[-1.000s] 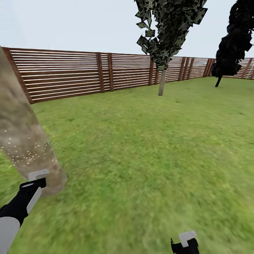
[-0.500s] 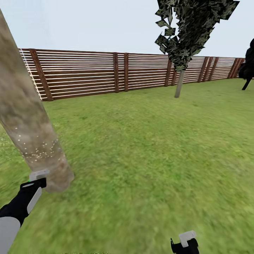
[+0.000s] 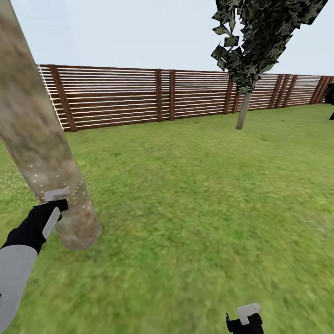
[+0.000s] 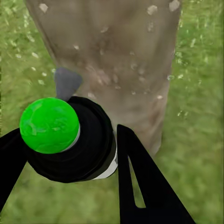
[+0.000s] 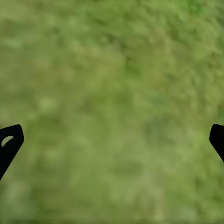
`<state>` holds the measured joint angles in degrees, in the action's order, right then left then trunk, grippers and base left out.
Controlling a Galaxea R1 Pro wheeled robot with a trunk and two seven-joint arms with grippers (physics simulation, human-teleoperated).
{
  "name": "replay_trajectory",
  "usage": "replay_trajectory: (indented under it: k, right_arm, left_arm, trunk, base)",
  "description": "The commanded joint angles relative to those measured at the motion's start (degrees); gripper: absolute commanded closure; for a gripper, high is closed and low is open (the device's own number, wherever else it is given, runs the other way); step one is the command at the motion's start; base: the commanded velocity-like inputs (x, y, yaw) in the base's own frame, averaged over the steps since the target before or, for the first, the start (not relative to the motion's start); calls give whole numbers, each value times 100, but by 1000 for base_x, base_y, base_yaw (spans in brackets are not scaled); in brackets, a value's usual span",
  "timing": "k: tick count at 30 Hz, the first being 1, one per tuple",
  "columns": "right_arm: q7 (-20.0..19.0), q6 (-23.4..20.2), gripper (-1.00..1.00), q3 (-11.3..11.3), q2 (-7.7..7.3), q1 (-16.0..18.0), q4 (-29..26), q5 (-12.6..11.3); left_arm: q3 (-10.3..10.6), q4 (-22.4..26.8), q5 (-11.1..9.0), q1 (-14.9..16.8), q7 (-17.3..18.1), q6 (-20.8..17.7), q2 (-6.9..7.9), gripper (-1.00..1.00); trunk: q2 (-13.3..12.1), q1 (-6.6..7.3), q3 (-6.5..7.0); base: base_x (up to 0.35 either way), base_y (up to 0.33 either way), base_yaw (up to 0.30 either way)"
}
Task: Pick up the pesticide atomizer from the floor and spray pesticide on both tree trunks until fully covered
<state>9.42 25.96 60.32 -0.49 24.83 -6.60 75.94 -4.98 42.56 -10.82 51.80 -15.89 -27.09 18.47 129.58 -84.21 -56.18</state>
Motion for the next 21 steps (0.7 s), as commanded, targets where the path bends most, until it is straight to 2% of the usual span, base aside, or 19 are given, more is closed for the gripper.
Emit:
replay_trajectory:
  k: [1,4,10,21]
  right_arm:
    - [35,14,-100,33,-3,4,9,62]
    - [37,14,-100,33,-3,4,9,61]
    - [36,14,-100,29,1,4,9,61]
    - [34,14,-100,26,-2,4,9,61]
  left_arm:
    - [6,7,-64,38,-37,-66,22,100]
    - [15,7,-54,38,-41,-119,65,100]
    - [23,15,-51,-12,-80,-104,64,100]
    - [41,15,-54,-9,-90,-95,35,100]
  trunk:
    - [2,1,-6]
    - [2,1,-6]
    - [2,1,-6]
    - [2,1,-6]
  base:
    - [0,0,0]
    - [0,0,39]
    - [40,-24,255]
    - [171,-207,29]
